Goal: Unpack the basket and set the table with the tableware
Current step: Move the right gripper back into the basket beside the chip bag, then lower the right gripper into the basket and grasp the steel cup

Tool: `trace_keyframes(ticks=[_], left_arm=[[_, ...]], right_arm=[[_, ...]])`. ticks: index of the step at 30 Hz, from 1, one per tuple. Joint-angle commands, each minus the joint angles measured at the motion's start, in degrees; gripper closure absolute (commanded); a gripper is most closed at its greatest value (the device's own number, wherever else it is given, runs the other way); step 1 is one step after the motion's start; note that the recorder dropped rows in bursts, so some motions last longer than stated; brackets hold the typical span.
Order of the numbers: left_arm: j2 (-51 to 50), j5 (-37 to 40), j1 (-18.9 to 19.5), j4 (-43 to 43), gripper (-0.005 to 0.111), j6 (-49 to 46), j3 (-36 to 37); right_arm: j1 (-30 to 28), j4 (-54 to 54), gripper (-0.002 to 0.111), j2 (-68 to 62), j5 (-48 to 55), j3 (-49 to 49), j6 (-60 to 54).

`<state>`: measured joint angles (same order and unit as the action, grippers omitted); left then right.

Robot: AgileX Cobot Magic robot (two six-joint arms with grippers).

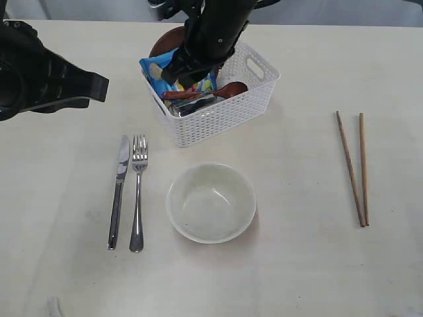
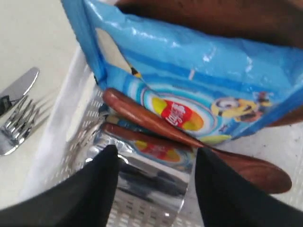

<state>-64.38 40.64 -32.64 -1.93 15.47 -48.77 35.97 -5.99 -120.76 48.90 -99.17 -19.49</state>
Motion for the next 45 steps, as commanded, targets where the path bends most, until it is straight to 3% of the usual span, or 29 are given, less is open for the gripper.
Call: trace_keyframes(ticks=[1,19,35,45], left_arm=[[0.4,-0.5,0.0,0.0,0.107,-0.2,0.3],[0.4,-0.5,0.0,0.0,0.107,-0.2,0.3],[0.4,-0.7,0.0,0.0,0.107,-0.2,0.3],[0.4,-0.6,0.0,-0.5,0.107,-0.2,0.3]], right_arm=[[1.9,6.0,0.060,-1.4,-3.1,-0.4,1.9],[2.3,12.6,0.060,-5.5,-10.8,-0.4,10.6],[2.2,19.0,0.060,-5.3,-7.2,-1.5,17.5],[-1.0,25.4,0.060,-4.7,11.5,-11.3,25.7]])
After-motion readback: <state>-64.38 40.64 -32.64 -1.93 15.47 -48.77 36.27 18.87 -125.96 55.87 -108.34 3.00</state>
